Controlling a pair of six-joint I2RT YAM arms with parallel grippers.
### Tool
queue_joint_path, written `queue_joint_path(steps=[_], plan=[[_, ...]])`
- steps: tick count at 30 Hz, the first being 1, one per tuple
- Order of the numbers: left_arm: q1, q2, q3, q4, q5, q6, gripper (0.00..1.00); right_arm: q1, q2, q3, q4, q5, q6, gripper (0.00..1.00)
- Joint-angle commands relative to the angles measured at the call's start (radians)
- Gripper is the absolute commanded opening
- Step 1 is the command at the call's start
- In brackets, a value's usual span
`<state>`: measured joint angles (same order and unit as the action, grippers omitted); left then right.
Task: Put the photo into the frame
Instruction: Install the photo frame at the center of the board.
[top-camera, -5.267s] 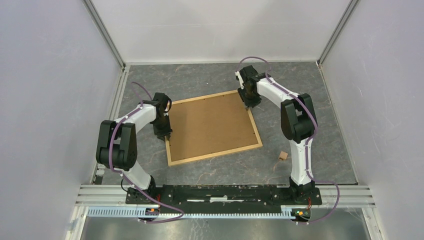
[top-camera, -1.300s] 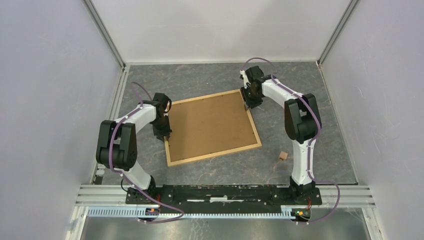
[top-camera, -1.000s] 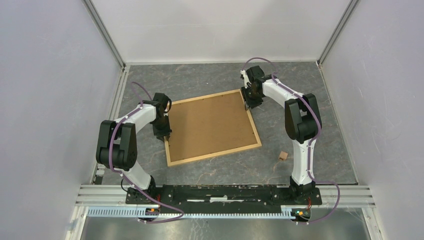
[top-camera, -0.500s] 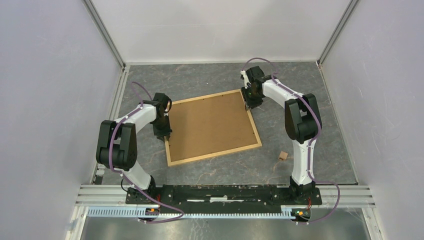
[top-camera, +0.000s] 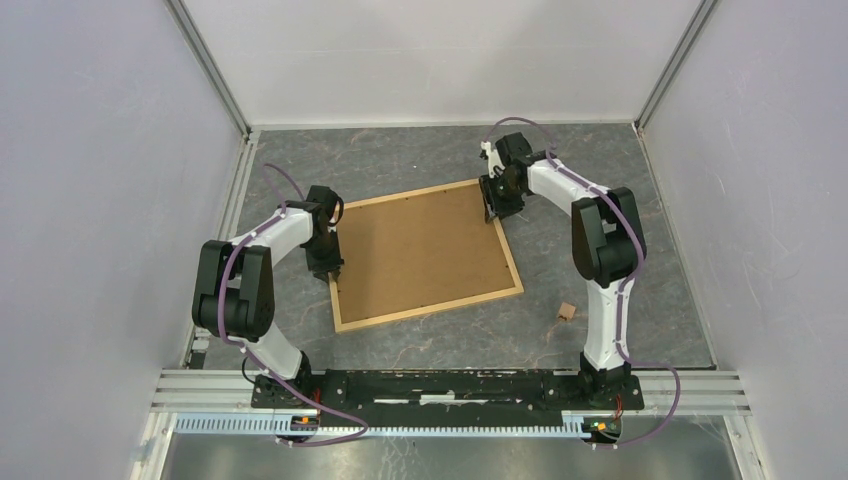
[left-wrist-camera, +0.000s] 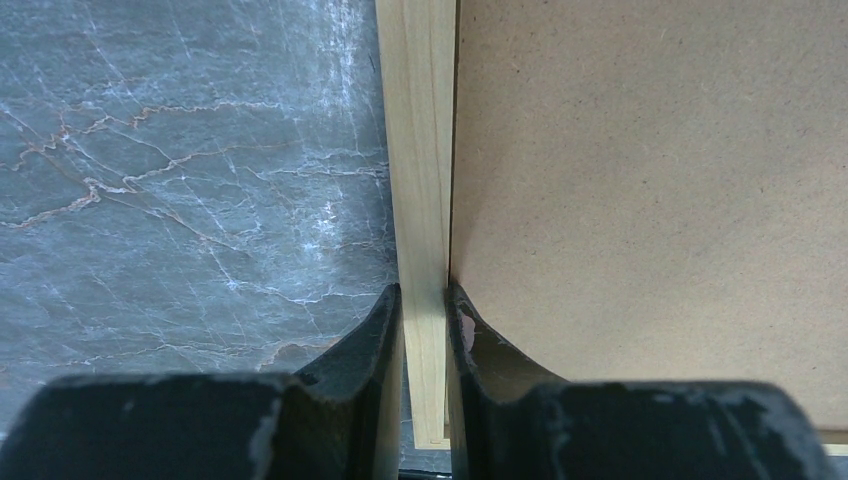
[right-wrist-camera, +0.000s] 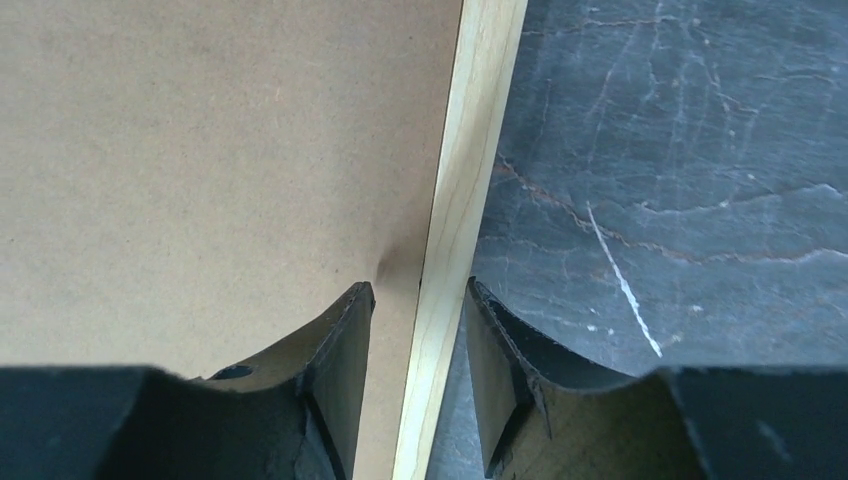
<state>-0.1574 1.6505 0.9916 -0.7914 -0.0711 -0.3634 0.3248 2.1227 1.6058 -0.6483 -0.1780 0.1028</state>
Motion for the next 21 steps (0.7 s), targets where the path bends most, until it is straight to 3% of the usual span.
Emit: queue_joint_path(steps=[1,11,21], plan=[[-0.005,0.0,0.004,0.016,-0.006,0.044,0.02,0.0,-0.101,0.025,-0.039,0.046,-0.016,0.45],[-0.006,-0.001,0.002,0.016,-0.007,0.044,0.02,-0.01,-0.075,0.02,-0.042,0.125,-0.015,0.38],[-0.006,0.001,0.004,0.016,-0.007,0.044,0.02,-0.007,-0.026,0.046,-0.039,0.09,-0.01,0.36]])
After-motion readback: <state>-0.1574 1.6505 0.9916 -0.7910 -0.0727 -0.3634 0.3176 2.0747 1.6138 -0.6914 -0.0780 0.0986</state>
